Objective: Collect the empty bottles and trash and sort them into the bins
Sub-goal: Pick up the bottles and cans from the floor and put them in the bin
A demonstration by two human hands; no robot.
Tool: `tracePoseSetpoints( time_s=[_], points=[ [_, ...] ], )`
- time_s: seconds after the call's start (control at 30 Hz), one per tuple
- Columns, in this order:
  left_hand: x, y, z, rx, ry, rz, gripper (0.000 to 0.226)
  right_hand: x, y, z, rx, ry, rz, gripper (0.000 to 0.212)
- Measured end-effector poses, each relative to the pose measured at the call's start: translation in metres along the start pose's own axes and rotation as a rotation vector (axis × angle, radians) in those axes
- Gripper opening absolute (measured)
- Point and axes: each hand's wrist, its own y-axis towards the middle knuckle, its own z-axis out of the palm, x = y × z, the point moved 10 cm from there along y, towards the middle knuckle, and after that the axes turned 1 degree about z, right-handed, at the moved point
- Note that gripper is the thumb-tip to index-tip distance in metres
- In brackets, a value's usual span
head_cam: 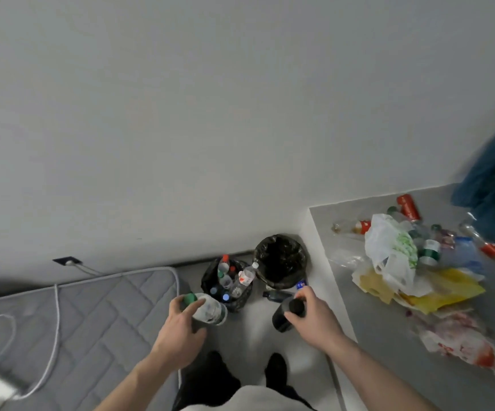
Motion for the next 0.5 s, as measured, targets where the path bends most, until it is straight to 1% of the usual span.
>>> tracePoseSetpoints(
  time_s=[0.13, 0.27, 0.4, 0.5],
  points=[
    [0.014, 0.033, 0.008, 0.065, -0.086, -0.102, 0.063, 0.009, 0.040, 0.002, 0.003, -0.031, 0.005, 0.038],
    [0.038, 0.069, 0.019, 0.180, -0.080, -0.204, 0.062, 0.024, 0.071, 0.015, 0.058, -0.048, 0.038, 0.035],
    [0.052, 0.112, 0.012, 0.243, -0.019, -0.217, 0.059, 0.046, 0.102, 0.031, 0.081, -0.061, 0.058, 0.035],
    [0.067, 0.153, 0.005, 0.281, 0.012, -0.212, 0.061, 0.061, 0.128, 0.044, 0.079, -0.061, 0.096, 0.034]
  ],
)
